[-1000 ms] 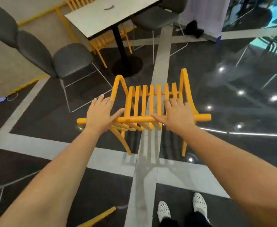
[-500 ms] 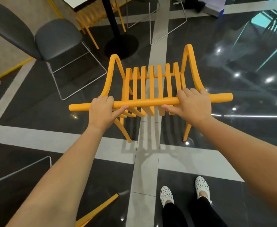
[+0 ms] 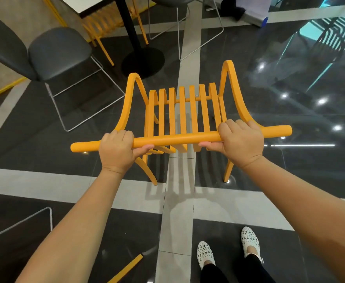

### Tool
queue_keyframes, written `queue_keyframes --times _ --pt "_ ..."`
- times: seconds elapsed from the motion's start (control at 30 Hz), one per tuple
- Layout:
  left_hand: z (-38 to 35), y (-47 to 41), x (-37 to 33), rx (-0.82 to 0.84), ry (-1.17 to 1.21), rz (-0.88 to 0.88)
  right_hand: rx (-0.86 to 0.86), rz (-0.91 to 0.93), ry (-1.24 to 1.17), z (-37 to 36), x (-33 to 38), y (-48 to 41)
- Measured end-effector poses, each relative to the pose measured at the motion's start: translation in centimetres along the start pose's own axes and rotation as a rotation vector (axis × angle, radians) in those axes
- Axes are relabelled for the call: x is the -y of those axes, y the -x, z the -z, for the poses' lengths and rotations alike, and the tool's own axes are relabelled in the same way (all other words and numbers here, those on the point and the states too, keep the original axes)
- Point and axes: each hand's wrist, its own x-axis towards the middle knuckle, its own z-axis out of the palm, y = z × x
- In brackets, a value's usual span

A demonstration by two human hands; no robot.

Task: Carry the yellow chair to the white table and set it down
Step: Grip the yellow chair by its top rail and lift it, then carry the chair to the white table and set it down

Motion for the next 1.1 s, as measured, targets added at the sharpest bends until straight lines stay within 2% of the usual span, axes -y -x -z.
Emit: queue_keyframes --times 0.47,1.1 --pt "-1.3 -1.4 0.5 -0.038 -0.008 -0.027 -0.054 0.004 0.013 -1.5 -0.7 -1.0" --pt "-7.9 -11.2 2.2 -0.024 -0.001 -0.007 -0.156 0.027 0.029 -9.4 -6.6 -9.4"
